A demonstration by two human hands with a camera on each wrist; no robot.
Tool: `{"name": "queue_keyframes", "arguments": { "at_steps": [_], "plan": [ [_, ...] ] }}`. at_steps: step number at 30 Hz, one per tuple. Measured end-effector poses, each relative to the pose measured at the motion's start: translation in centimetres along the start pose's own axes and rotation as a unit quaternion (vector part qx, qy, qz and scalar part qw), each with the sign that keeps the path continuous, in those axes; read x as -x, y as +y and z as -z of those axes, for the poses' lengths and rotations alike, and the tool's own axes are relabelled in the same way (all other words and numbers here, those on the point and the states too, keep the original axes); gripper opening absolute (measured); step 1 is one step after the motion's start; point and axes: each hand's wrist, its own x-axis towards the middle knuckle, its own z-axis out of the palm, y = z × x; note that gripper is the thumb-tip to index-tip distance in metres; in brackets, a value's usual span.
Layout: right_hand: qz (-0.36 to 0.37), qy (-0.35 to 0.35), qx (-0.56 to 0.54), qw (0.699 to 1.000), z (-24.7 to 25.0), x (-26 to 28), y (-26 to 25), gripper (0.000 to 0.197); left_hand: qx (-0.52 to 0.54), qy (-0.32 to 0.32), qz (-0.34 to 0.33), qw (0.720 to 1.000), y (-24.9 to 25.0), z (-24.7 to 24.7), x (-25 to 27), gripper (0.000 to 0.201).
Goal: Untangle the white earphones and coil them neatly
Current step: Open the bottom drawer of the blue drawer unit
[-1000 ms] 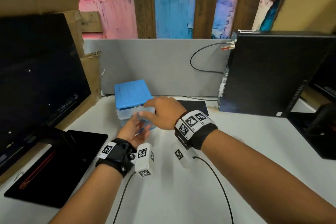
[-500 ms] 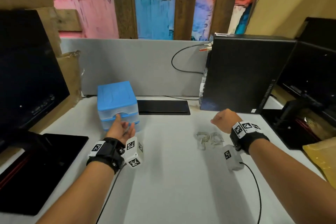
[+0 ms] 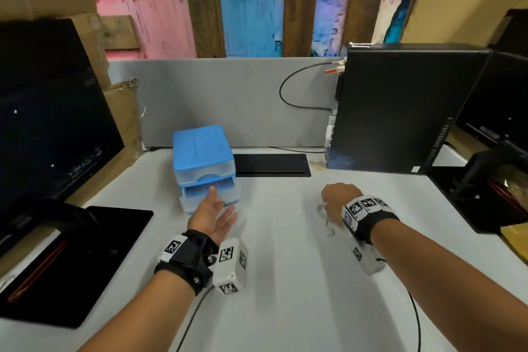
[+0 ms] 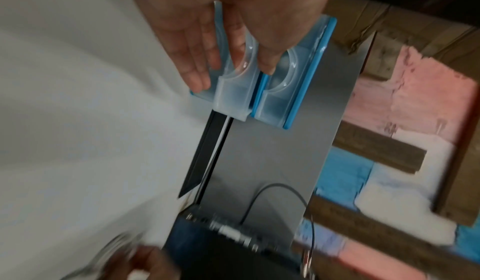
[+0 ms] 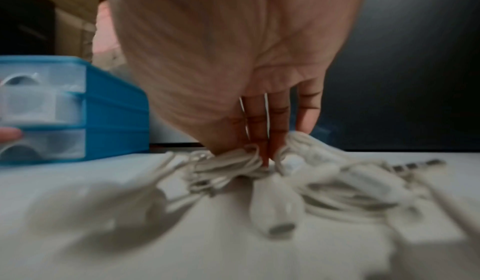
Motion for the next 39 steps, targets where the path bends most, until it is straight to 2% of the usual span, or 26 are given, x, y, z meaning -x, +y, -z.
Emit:
{"name": "queue_keyframes", "arguments": {
  "at_steps": [2,4,7,9,11,16,18,23,25,27,30,33,36,39],
  "plan": [
    [0.010,-0.007,-0.026,1.000,0.0,0.1,-0.1,0.014,0.001,-0.011,0.017,1.000,-1.1,0.6,0.7,0.037],
    [0.005,0.004,-0.123,0.992,0.6,0.1,-0.2,0.007,0.000,-0.030,0.026,0.999,-1.9,1.3,1.5,0.038],
    [0.019,0.034,-0.318,0.947,2.2,0.2,-1.0,0.014,0.009,-0.054,0.034,0.998,-2.4,2.1,2.7,0.035],
    [0.052,0.054,-0.396,0.915,3.9,0.6,-2.5,0.017,0.016,-0.064,0.040,0.997,-2.7,2.5,3.2,0.035],
    [0.100,0.071,-0.410,0.904,5.8,0.9,-4.9,0.017,0.016,-0.066,0.038,0.997,-3.1,2.6,3.8,0.035],
    [0.203,0.055,-0.431,0.877,8.5,1.0,-13.0,0.017,0.001,-0.064,0.034,0.997,-3.7,2.4,4.8,0.036],
    [0.215,0.051,-0.403,0.888,8.4,0.7,-15.9,0.017,-0.004,-0.060,0.033,0.998,-3.9,2.5,4.9,0.038],
    [0.205,0.064,-0.206,0.955,6.9,0.5,-19.8,0.006,-0.036,-0.077,0.031,0.996,-4.3,3.0,4.9,0.038],
    [0.211,0.072,-0.127,0.966,6.3,0.5,-20.3,0.009,-0.043,-0.081,0.031,0.995,-4.5,3.1,5.0,0.039],
    [0.211,0.091,-0.093,0.969,6.1,0.3,-20.6,0.013,-0.043,-0.079,0.030,0.995,-4.6,3.1,5.0,0.041],
    [0.197,0.113,-0.157,0.961,6.6,-0.4,-19.4,0.018,-0.033,-0.066,0.030,0.997,-4.5,3.2,4.8,0.035],
    [0.175,0.123,-0.273,0.938,7.3,-0.7,-15.5,0.017,-0.020,-0.059,0.026,0.998,-4.2,3.5,4.1,0.022],
    [0.119,0.140,-0.346,0.920,7.4,-0.4,-8.7,0.009,-0.020,-0.060,0.035,0.997,-3.6,3.3,3.3,0.019],
    [0.018,0.128,-0.311,0.942,6.2,0.2,-0.4,0.011,-0.011,-0.063,0.058,0.996,-2.5,2.6,2.2,0.028]
  ]
}}
